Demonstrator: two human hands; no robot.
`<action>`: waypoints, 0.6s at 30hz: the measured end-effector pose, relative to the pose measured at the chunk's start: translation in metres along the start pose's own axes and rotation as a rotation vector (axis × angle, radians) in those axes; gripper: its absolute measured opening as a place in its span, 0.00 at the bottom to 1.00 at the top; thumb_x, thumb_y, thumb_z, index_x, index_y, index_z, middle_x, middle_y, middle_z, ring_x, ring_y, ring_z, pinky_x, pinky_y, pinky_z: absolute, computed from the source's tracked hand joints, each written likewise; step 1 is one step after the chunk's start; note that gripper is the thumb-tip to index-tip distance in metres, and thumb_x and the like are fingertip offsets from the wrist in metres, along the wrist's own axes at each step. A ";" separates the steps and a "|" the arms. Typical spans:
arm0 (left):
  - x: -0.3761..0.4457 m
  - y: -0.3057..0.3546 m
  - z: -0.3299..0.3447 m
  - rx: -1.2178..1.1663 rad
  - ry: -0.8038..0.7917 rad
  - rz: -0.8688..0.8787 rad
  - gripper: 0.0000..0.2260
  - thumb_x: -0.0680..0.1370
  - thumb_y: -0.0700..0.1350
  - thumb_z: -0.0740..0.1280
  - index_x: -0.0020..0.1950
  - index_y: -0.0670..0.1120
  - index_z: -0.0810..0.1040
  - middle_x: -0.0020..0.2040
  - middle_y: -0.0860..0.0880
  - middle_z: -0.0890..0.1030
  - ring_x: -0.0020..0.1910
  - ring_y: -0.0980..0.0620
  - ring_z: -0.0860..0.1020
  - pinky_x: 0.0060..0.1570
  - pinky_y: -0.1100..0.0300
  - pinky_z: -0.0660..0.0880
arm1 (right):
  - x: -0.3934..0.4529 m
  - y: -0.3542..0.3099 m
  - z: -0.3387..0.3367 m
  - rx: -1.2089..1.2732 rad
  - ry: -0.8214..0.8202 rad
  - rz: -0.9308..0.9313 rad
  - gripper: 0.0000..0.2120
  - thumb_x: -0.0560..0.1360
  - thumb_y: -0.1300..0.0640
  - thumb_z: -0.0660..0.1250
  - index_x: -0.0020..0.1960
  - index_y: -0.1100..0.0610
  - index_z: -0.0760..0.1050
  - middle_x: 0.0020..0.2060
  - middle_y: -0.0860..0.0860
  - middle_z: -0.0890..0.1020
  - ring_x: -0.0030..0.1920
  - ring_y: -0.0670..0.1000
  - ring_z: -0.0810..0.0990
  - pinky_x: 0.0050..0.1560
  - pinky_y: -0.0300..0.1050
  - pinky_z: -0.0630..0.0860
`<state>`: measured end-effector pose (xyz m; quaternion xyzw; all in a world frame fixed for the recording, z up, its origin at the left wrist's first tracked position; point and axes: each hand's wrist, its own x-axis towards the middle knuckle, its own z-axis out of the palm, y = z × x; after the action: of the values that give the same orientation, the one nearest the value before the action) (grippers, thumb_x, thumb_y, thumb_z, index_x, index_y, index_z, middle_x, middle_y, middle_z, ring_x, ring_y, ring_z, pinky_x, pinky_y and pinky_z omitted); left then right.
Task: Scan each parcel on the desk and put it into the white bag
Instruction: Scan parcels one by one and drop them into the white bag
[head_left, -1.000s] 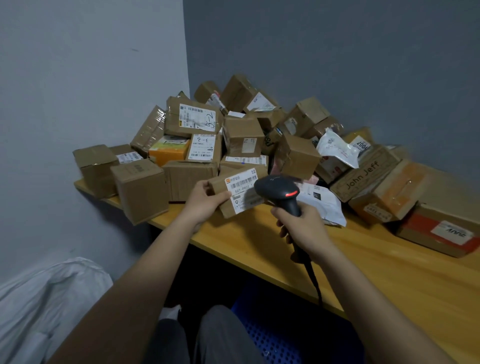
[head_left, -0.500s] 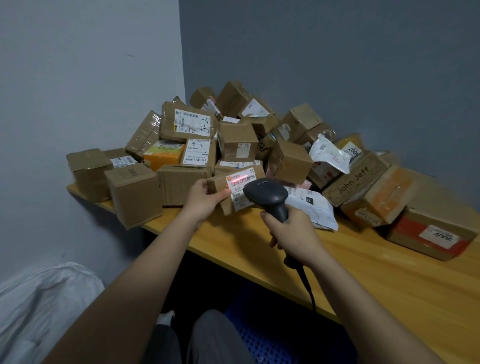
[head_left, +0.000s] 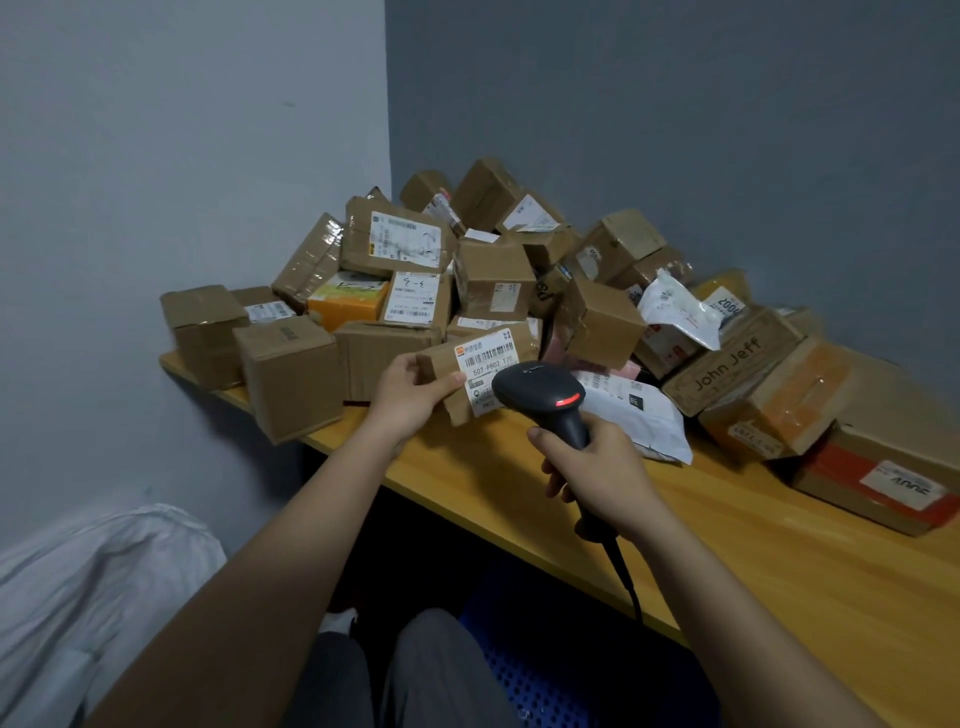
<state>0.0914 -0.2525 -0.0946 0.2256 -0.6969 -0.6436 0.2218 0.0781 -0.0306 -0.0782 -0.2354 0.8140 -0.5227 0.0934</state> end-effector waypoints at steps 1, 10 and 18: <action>-0.005 -0.002 -0.007 -0.013 0.019 0.004 0.24 0.73 0.45 0.74 0.66 0.45 0.70 0.60 0.48 0.80 0.57 0.50 0.79 0.58 0.54 0.76 | -0.001 -0.002 0.004 0.013 -0.011 -0.016 0.08 0.78 0.53 0.68 0.49 0.58 0.75 0.36 0.58 0.81 0.29 0.51 0.80 0.30 0.42 0.76; -0.081 -0.052 -0.118 -0.088 0.237 0.045 0.18 0.71 0.42 0.76 0.57 0.48 0.74 0.52 0.48 0.82 0.48 0.54 0.82 0.44 0.62 0.77 | 0.010 -0.030 0.104 0.005 -0.185 -0.156 0.12 0.76 0.54 0.70 0.39 0.62 0.76 0.29 0.58 0.79 0.26 0.53 0.77 0.31 0.47 0.72; -0.159 -0.142 -0.282 0.033 0.676 -0.096 0.19 0.71 0.44 0.76 0.58 0.48 0.72 0.49 0.54 0.78 0.46 0.59 0.78 0.39 0.66 0.76 | -0.007 -0.035 0.267 -0.115 -0.532 -0.195 0.08 0.75 0.54 0.70 0.40 0.56 0.75 0.29 0.52 0.79 0.24 0.48 0.78 0.27 0.42 0.72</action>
<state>0.3918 -0.3920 -0.2190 0.4624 -0.5828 -0.5308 0.4061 0.2007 -0.2550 -0.1640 -0.4464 0.7626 -0.4022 0.2394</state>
